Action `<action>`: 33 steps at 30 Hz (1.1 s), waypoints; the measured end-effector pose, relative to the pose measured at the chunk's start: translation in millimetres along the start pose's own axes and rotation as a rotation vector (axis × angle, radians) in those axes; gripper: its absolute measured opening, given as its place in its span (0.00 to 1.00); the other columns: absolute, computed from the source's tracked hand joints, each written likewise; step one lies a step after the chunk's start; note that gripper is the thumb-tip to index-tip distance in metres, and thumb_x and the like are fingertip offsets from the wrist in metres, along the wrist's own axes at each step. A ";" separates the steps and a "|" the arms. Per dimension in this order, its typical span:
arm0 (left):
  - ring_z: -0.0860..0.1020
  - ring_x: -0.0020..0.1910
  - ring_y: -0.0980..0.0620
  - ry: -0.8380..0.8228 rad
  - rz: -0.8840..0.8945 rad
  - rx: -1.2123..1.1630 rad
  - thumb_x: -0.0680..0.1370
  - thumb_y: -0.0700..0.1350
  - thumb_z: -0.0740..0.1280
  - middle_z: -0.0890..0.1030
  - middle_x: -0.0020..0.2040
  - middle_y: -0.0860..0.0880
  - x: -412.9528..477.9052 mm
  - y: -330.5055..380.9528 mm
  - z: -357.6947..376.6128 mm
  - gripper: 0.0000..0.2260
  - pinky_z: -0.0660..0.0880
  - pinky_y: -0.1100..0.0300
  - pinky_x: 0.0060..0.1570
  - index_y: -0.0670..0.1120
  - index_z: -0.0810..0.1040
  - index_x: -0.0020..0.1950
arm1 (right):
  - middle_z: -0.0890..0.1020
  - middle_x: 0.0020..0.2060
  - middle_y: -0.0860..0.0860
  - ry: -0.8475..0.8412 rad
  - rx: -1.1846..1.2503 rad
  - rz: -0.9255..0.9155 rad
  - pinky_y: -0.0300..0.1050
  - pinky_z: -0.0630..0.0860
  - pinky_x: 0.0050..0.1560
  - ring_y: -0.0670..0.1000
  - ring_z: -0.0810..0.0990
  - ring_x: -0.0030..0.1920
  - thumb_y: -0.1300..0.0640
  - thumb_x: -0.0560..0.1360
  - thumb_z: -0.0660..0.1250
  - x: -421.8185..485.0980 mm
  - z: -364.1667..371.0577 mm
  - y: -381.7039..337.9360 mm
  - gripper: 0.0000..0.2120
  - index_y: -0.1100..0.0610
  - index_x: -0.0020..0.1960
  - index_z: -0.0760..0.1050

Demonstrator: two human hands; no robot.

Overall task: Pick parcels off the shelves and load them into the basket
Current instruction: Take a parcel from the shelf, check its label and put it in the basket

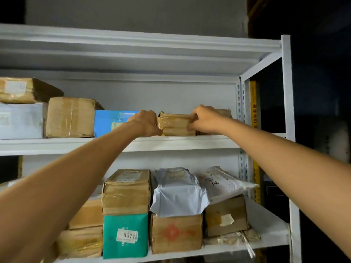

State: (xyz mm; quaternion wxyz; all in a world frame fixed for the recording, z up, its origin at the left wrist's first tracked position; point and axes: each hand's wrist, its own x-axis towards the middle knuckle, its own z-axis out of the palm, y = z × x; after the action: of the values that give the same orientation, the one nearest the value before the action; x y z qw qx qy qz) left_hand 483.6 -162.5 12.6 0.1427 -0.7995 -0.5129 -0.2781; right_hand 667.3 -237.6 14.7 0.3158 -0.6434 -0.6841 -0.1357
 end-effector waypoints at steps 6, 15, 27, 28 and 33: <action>0.74 0.55 0.44 0.007 0.011 -0.117 0.75 0.50 0.70 0.76 0.59 0.41 29.6 -15.7 9.8 0.21 0.71 0.55 0.49 0.42 0.72 0.63 | 0.78 0.58 0.66 0.075 0.018 0.080 0.61 0.75 0.59 0.65 0.77 0.58 0.53 0.72 0.72 30.7 6.8 -1.7 0.25 0.70 0.60 0.74; 0.72 0.61 0.41 0.028 0.001 -0.302 0.77 0.45 0.65 0.74 0.61 0.40 45.8 -16.0 36.5 0.26 0.69 0.54 0.51 0.41 0.61 0.72 | 0.79 0.43 0.55 0.129 0.132 0.189 0.46 0.74 0.40 0.55 0.78 0.45 0.49 0.71 0.72 58.0 34.9 26.6 0.16 0.61 0.48 0.74; 0.79 0.46 0.42 0.173 -0.154 -0.853 0.78 0.62 0.57 0.76 0.44 0.45 57.1 0.5 47.5 0.21 0.81 0.46 0.45 0.45 0.72 0.52 | 0.70 0.67 0.58 0.326 0.535 0.385 0.54 0.71 0.61 0.61 0.71 0.64 0.42 0.76 0.61 73.4 61.5 17.8 0.30 0.59 0.71 0.60; 0.78 0.44 0.44 0.203 -0.163 -0.853 0.77 0.64 0.59 0.76 0.43 0.46 57.0 2.1 46.9 0.21 0.81 0.47 0.44 0.45 0.72 0.50 | 0.71 0.67 0.58 0.357 0.592 0.384 0.54 0.71 0.62 0.61 0.71 0.65 0.41 0.76 0.62 71.0 61.1 18.0 0.31 0.59 0.70 0.61; 0.80 0.47 0.43 0.318 -0.232 -0.996 0.73 0.54 0.70 0.79 0.50 0.43 54.7 4.5 54.1 0.12 0.81 0.46 0.43 0.48 0.72 0.47 | 0.74 0.64 0.56 0.457 0.676 0.353 0.50 0.71 0.59 0.57 0.73 0.63 0.48 0.72 0.74 56.8 64.3 21.6 0.33 0.61 0.68 0.64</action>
State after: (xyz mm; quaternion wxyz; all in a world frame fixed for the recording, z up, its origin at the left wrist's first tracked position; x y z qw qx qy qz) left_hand 521.2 -96.2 1.7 -0.2098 -0.6564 -0.3759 -0.6195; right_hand 673.1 -151.5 -4.7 0.6700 -0.5642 -0.4823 0.0129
